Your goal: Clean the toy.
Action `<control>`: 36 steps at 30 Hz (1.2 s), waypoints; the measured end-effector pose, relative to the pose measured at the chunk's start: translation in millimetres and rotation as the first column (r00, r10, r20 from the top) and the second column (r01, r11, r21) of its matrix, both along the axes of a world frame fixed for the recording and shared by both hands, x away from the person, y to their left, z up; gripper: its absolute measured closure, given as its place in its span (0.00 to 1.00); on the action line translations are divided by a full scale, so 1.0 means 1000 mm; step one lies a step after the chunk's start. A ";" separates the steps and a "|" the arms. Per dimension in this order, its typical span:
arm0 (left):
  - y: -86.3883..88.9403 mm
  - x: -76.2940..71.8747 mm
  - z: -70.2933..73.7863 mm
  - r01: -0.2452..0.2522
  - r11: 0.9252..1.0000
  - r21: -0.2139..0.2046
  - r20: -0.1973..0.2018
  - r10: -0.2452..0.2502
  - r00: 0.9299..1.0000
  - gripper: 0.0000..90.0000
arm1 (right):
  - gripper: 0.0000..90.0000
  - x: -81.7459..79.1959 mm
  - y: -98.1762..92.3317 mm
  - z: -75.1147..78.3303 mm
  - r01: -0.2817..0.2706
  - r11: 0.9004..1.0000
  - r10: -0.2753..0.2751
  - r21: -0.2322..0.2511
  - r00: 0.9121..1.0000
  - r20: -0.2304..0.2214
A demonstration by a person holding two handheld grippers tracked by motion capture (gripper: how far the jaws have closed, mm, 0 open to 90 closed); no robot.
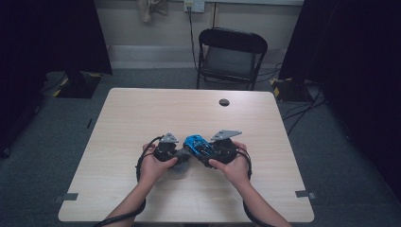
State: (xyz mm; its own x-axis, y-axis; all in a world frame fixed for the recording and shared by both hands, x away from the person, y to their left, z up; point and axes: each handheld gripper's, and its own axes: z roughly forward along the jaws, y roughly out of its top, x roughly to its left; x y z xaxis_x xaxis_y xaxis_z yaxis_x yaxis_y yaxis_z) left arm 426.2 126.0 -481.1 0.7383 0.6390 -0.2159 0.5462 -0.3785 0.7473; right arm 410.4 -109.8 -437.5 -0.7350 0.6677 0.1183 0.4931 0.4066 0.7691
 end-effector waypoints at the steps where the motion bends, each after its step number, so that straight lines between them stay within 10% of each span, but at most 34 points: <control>1: 0.001 0.001 0.000 -0.003 1.000 0.002 0.000 0.003 1.000 0.77 | 0.31 0.000 0.000 0.000 -0.003 1.000 0.003 0.000 1.000 -0.003; 36: 0.031 0.017 0.010 -0.122 0.992 0.031 0.046 0.120 0.992 0.76 | 0.31 0.005 -0.021 -0.002 0.044 0.999 -0.044 0.018 0.999 -0.005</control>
